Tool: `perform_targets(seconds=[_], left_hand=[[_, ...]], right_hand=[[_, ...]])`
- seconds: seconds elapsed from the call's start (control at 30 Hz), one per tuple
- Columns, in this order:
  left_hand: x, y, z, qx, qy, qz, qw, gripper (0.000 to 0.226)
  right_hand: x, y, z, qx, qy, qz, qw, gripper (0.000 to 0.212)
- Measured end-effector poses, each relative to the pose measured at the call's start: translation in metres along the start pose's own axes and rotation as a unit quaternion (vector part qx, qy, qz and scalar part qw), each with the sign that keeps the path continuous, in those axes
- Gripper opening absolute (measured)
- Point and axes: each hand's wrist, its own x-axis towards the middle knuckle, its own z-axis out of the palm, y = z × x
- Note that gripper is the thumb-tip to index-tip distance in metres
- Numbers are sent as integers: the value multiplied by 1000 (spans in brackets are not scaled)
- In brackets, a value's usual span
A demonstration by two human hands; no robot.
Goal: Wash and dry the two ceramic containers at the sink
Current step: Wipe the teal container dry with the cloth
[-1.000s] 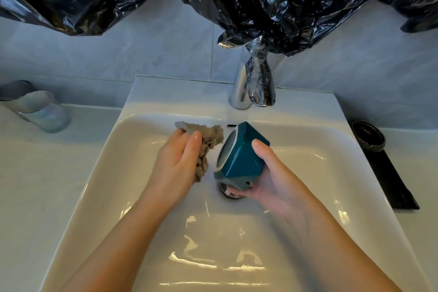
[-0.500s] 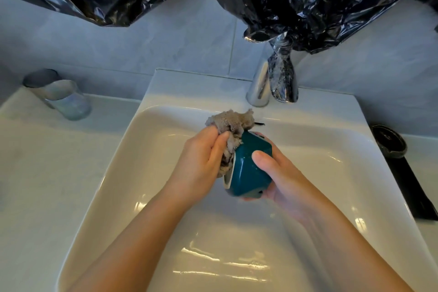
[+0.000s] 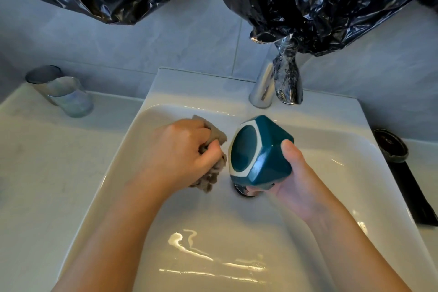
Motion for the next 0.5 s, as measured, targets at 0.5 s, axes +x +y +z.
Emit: perform_targets(seconds=[0.5], left_hand=[[-1,31,25,-330,212,-202,898,26]], right_hand=[[5,16,20,-53,-43,16,998,100]])
